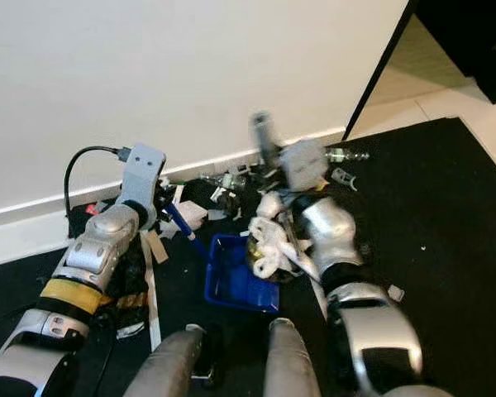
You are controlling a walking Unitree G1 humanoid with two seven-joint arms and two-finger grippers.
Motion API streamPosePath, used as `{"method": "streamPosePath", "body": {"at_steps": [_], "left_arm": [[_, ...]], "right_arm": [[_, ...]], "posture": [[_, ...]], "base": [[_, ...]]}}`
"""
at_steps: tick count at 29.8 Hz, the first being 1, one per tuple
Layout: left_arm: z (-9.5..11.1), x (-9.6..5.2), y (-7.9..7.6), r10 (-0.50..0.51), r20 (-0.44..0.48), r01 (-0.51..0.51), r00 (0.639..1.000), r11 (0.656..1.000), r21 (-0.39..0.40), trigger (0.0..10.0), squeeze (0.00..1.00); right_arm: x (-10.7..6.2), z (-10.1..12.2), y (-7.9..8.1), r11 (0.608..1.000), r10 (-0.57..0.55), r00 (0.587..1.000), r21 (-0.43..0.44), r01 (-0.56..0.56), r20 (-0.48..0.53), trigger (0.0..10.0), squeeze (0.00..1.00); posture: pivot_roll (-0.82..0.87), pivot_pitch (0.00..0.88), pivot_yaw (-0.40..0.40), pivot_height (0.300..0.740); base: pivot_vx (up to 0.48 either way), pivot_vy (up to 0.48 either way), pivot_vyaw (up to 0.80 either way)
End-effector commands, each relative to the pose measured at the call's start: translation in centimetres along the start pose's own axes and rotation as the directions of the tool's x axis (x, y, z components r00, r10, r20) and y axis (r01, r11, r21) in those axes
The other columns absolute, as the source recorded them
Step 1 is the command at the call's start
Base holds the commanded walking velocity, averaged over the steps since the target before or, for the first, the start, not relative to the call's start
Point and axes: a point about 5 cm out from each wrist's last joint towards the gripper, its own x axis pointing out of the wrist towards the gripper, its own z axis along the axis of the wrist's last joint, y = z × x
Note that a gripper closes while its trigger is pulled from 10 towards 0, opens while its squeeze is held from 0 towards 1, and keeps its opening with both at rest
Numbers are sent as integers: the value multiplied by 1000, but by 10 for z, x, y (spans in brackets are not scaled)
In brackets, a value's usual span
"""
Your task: Sweep floor
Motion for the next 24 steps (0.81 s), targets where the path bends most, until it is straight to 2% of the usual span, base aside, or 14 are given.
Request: {"method": "streamPosePath", "body": {"at_steps": [1,2,5,8,11,17,21,24], "left_arm": [[-1,0,10,89,-20,-89,996,996,-15,10000,0],[-1,0,10,89,-20,-89,996,996,-15,10000,0],[2,-1,14,179,-26,-180,984,982,-60,10000,0],[1,-3,14,177,-37,-180,983,980,-86,10000,0],[1,-3,13,172,-35,-175,984,980,-92,10000,0],[3,-8,13,141,-43,-145,989,980,-139,10000,0],[-4,-9,25,191,-76,-198,979,976,-92,10000,0],[-10,-10,32,223,-101,-230,970,971,-61,10000,0]], "right_arm": [[4,1,17,997,79,996,17,-80,34,10000,0],[4,1,17,997,79,996,17,-80,34,10000,0],[15,1,59,972,219,972,65,-225,88,10000,0],[21,9,68,970,220,966,75,-231,135,10000,0],[23,12,69,971,216,964,73,-229,152,10000,0],[27,28,52,987,145,968,44,-157,207,10000,0],[22,40,30,989,142,965,-3,-145,222,10000,0],[17,52,22,984,176,954,-26,-175,242,10000,0]], "posture": [[31,222,57,740],[31,222,57,740],[40,223,48,740],[42,223,46,740],[43,223,45,740],[39,222,47,740],[37,220,51,740],[37,220,47,740]], "base": [[0,0,0],[0,0,0],[0,0,0],[0,0,0],[0,0,0],[0,0,0],[0,0,0],[0,0,0]]}}
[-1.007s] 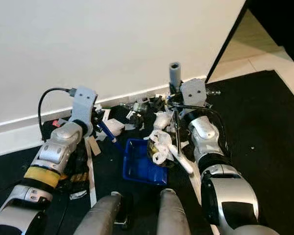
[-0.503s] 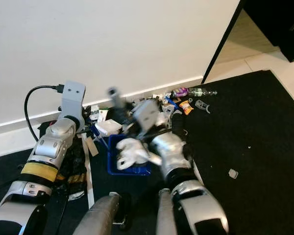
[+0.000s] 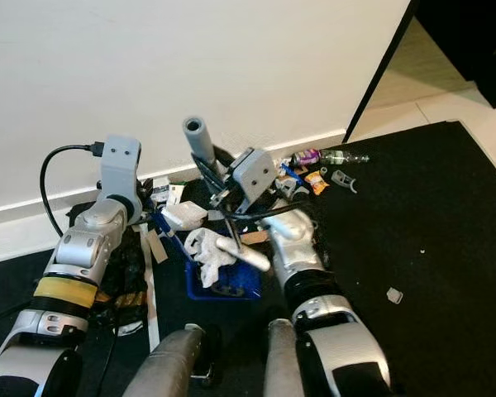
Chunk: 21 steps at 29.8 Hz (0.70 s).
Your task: Sweep floor
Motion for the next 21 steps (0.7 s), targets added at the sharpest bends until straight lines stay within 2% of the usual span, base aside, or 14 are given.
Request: {"method": "streamPosePath", "body": {"at_steps": [1,5,8,13,14,15,16,17,19,21], "left_arm": [[-9,0,12,53,-33,-52,998,998,34,10000,0],[-13,1,12,68,-49,-66,996,997,40,10000,0],[-16,1,8,69,-59,-66,996,997,47,10000,0],[-16,1,6,61,-61,-59,996,997,44,10000,0],[-16,1,3,52,-62,-49,997,998,43,10000,0],[-15,0,3,48,-63,-45,997,998,44,10000,0],[-15,0,3,48,-63,-45,997,998,44,10000,0],[-16,0,3,42,-64,-40,997,998,45,10000,0],[-16,0,3,42,-64,-40,997,998,45,10000,0],[-16,-1,1,29,-68,-26,997,998,48,10000,0]], "right_arm": [[-1,15,-3,1000,20,998,-12,-19,56,10000,0],[-12,26,-11,999,34,998,-29,-32,61,10000,0],[-26,24,-18,999,17,1000,-50,-16,26,10000,0],[-38,18,-30,995,-52,998,-87,49,-27,10000,0],[-54,5,-49,973,-178,977,-168,157,-120,10000,0],[-61,1,-57,959,-234,960,-199,202,-153,10000,0],[-61,1,-57,959,-234,960,-199,202,-153,10000,0],[-70,-4,-70,923,-348,918,-240,301,-190,10000,0],[-70,-4,-70,923,-348,918,-240,301,-190,10000,0],[-83,-3,-91,847,-508,835,-298,440,-211,10000,0]], "posture": [[35,221,46,740],[31,223,45,740],[22,226,45,740],[17,230,50,740],[18,237,60,740],[19,238,62,740],[19,238,62,740],[22,244,71,740],[22,244,71,740],[31,248,81,740]], "base": [[0,0,0],[0,0,0],[0,0,0],[0,0,0],[0,0,0],[0,0,0],[0,0,0],[0,0,0],[0,0,0],[0,0,0]]}}
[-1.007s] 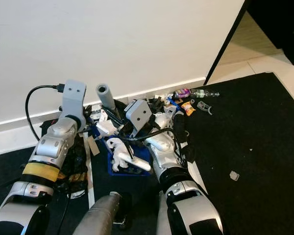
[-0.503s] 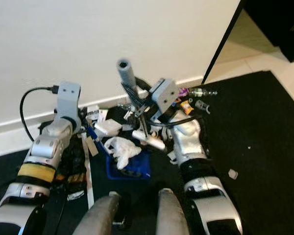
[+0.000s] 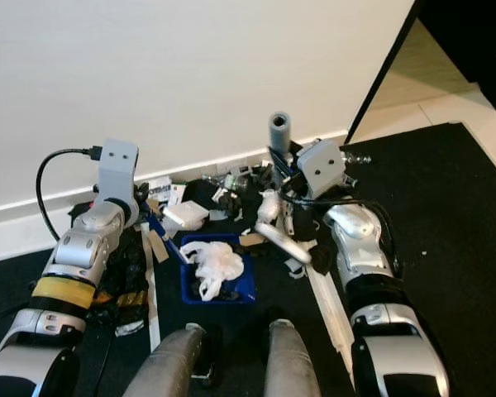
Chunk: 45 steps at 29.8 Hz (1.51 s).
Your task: Sweep floor
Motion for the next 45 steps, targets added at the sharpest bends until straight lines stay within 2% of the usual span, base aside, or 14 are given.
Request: {"method": "streamPosePath", "body": {"at_steps": [1,3,9,10,16,18,23,28,29,32,38,42,44,45], "left_arm": [[-11,-2,0,1,-49,0,999,1000,26,10000,0],[-11,-3,-3,-20,-55,21,998,1000,14,10000,0],[-7,-4,-10,-51,-51,51,997,999,2,10000,0],[-2,-5,-17,-81,-40,81,996,997,-13,10000,0],[5,-12,-26,-146,-18,145,989,988,-47,10000,0],[9,-24,-33,-245,-5,243,970,965,-96,10000,0],[8,-33,-31,-279,-9,277,960,955,-106,10000,0],[3,-37,-25,-276,-25,271,961,956,-114,10000,0],[1,-39,-20,-265,-32,259,964,958,-121,10000,0],[1,-40,-17,-257,-37,250,966,960,-127,10000,0],[5,-40,-20,-269,-38,262,962,956,-132,10000,0],[8,-41,-24,-286,-32,278,958,948,-152,10000,0],[15,-44,-26,-296,-21,289,955,944,-162,10000,0],[15,-44,-26,-296,-21,289,955,944,-162,10000,0]], "right_arm": [[-3,3,-27,983,-176,984,-50,175,-15,10000,0],[-6,3,-41,962,-262,965,-89,258,-33,10000,0],[-12,-1,-54,935,-344,937,-104,338,-52,10000,0],[-16,-6,-56,924,-379,924,-82,374,-54,10000,0],[-16,-10,-51,917,-396,917,-81,391,-47,10000,0],[-12,-14,-39,924,-378,925,-73,375,-36,10000,0],[-11,-17,-31,930,-359,932,-104,354,-41,10000,0],[-10,-17,-27,925,-330,943,-207,317,-30,10000,0],[-8,-8,-31,907,-321,947,-282,314,22,10000,0],[-8,4,-40,887,-327,941,-315,338,90,10000,0],[-14,11,-51,854,-359,921,-345,389,150,10000,0],[-15,0,-45,870,-360,928,-325,372,97,10000,0],[-15,-16,-29,916,-354,935,-199,350,15,10000,0],[-15,-16,-29,916,-354,935,-199,350,15,10000,0]], "posture": [[39,251,83,740],[43,253,84,740],[49,259,85,740],[61,279,100,740],[82,323,136,740],[103,358,157,740],[125,385,171,740],[136,399,172,740],[127,399,166,740],[120,395,162,740],[102,396,163,740],[114,402,165,740],[156,412,174,740],[156,412,174,740]], "base": [[0,0,0],[0,0,0],[0,0,0],[0,0,0],[0,0,0],[0,0,0],[0,0,0],[0,0,0],[0,0,0],[0,0,0],[0,0,0],[0,0,0],[0,0,0],[0,0,0]]}}
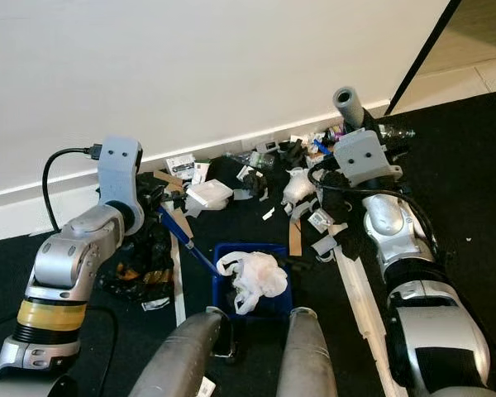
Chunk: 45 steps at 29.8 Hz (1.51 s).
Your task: Sweep floor
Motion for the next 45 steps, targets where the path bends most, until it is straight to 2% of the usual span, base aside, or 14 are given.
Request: {"method": "streamPosePath", "body": {"at_steps": [1,10,14,17,18,20,22,25,28,30,33,36,40,45], "left_arm": [[-6,-2,-6,-55,-33,53,998,998,-44,10000,0],[1,-21,0,-74,-22,72,997,994,-79,10000,0],[0,-24,3,-64,-33,61,997,995,-84,10000,0],[4,-22,-1,-71,-24,69,997,993,-94,10000,0],[4,-22,-1,-71,-24,69,997,993,-94,10000,0],[6,-19,-4,-75,-19,73,997,993,-98,10000,0],[6,-19,-4,-75,-19,73,997,993,-98,10000,0],[9,-15,-1,2,-30,-4,1000,999,-39,10000,0],[15,-13,2,92,-15,-91,996,995,30,10000,0],[30,-10,2,198,62,-204,978,973,106,10000,0],[49,-8,2,254,152,-271,955,956,107,10000,0],[53,-8,4,268,166,-287,949,953,102,10000,0],[76,-12,19,325,281,-383,903,906,182,10000,0],[66,-10,24,333,264,-391,905,896,211,10000,0]], "right_arm": [[-9,-11,12,998,27,998,64,-24,-52,10000,0],[-14,-19,40,971,74,989,237,-41,-131,10000,0],[-15,-20,48,931,90,984,363,-29,-151,10000,0],[-13,-22,53,820,99,980,572,17,-171,10000,0],[-13,-22,53,820,99,980,572,17,-171,10000,0],[-12,-19,65,726,173,976,687,-36,-132,10000,0],[-12,-19,65,726,173,976,687,-36,-132,10000,0],[-10,-2,94,613,324,946,759,-219,11,10000,0],[-10,5,104,583,363,930,764,-277,61,10000,0],[-10,13,112,542,395,911,770,-337,120,10000,0],[-9,13,108,533,392,909,770,-350,142,10000,0],[-9,12,106,534,390,909,769,-350,143,10000,0],[-12,1,91,564,372,921,761,-320,112,10000,0],[-16,-4,85,578,369,924,753,-314,102,10000,0]], "posture": [[164,414,176,740],[249,436,214,740],[237,427,206,740],[226,419,198,740],[226,419,198,740],[212,411,190,740],[212,411,190,740],[199,405,180,740],[191,399,176,740],[163,387,168,740],[142,376,164,740],[137,374,163,740],[118,356,162,740],[113,345,160,740]], "base": [[0,0,0],[0,0,0],[0,0,0],[0,0,0],[0,0,0],[0,0,0],[0,0,0],[0,0,0],[0,0,0],[0,0,0],[0,0,0],[0,0,0],[0,0,0],[0,0,0]]}}
